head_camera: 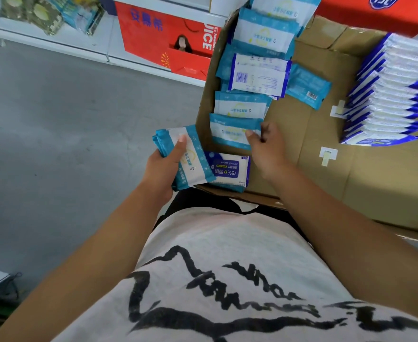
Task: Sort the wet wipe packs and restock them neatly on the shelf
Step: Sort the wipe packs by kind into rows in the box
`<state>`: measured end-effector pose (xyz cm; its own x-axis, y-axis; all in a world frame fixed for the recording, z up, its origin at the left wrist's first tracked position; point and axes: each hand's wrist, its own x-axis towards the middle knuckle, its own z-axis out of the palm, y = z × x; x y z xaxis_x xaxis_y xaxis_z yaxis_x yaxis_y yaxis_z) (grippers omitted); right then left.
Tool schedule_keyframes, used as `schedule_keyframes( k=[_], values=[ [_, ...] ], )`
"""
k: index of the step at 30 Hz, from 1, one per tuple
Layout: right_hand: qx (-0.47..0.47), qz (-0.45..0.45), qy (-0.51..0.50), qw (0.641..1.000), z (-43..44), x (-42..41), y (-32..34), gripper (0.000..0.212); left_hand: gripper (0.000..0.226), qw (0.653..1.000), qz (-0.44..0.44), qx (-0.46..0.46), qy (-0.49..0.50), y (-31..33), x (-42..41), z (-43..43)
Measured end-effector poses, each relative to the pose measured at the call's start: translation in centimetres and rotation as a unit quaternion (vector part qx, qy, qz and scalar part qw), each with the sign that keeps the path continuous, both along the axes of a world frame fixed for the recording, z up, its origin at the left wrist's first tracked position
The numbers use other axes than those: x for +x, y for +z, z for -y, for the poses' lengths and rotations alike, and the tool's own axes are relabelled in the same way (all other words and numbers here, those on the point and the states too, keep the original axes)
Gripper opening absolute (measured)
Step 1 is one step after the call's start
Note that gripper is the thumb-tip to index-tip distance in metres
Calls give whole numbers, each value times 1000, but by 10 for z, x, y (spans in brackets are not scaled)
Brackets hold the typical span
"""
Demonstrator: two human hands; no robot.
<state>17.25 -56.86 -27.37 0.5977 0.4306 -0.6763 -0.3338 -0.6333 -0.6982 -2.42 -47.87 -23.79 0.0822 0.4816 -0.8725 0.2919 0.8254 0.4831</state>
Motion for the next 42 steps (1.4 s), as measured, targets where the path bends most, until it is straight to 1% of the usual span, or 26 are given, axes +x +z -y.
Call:
schedule_keyframes(
  k=[2, 3, 4, 6, 7, 9, 11, 12, 14, 15, 17, 19, 20, 22, 25, 27, 29, 32, 37, 39, 40, 42],
  values=[
    [46, 60, 15, 997, 8, 9, 25, 9, 39, 1000, 0, -1, -10, 0, 0, -1],
    [58, 65, 24, 996, 11, 15, 35, 5, 40, 1000, 2, -1, -17, -1, 0, -1],
    [65, 44, 34, 996, 16, 22, 43, 3, 41, 1000, 7, -1, -24, -1, -1, -1],
    [80, -49, 65, 993, 22, 32, 57, 11, 45, 999, 22, -1, -36, -1, 0, -1],
    [79, -83, 94, 989, 24, 35, 62, 14, 51, 998, 29, -1, -47, 0, 2, 0],
    [63, -93, 177, 978, 23, 36, 67, 18, 64, 996, 46, -5, -77, 3, 5, 1],
    [52, -53, 248, 966, 16, 30, 69, 15, 64, 989, 75, -17, -124, 9, 11, 4],
    [46, -28, 268, 962, 12, 25, 67, 13, 65, 984, 90, -23, -150, 11, 14, 5],
    [38, 15, 267, 963, 5, 17, 61, 19, 69, 974, 120, -30, -188, 12, 18, 8],
    [41, 23, 256, 966, 2, 13, 58, 22, 67, 971, 131, -35, -196, 13, 19, 9],
    [50, 25, 248, 967, -2, 7, 50, 23, 57, 969, 136, -45, -202, 13, 21, 11],
    [43, 33, 266, 962, -7, 7, 43, 21, 46, 972, 127, -50, -189, 11, 22, 11],
    [37, 50, 277, 959, -10, 8, 38, 20, 40, 976, 120, -47, -176, 11, 21, 11],
    [21, 120, 287, 950, -17, 15, 24, 24, 31, 984, 102, -38, -144, 9, 17, 10],
    [-19, 258, 311, 915, -29, 30, 0, 38, 29, 991, 76, -31, -110, 10, 8, 4],
    [-36, 325, 334, 884, -39, 39, -14, 46, 30, 994, 64, -30, -86, 12, 1, -2],
    [-62, 373, 355, 855, -46, 44, -26, 53, 30, 996, 53, -28, -69, 12, -4, -5],
    [-115, 404, 379, 825, -47, 41, -37, 57, 31, 997, 38, -25, -55, 10, -10, -8],
    [-174, 387, 413, 806, -34, 31, -44, 56, 52, 999, 20, -8, -23, 1, -14, -9],
    [-182, 364, 412, 815, -27, 27, -46, 55, 53, 1000, 14, 2, -17, -2, -16, -7],
    [-180, 341, 402, 830, -24, 24, -47, 54, 52, 1000, 12, 6, -18, -4, -17, -6],
    [-171, 273, 365, 874, -18, 21, -51, 53, 51, 1000, 10, 8, -20, -5, -18, -6]
  ],
)
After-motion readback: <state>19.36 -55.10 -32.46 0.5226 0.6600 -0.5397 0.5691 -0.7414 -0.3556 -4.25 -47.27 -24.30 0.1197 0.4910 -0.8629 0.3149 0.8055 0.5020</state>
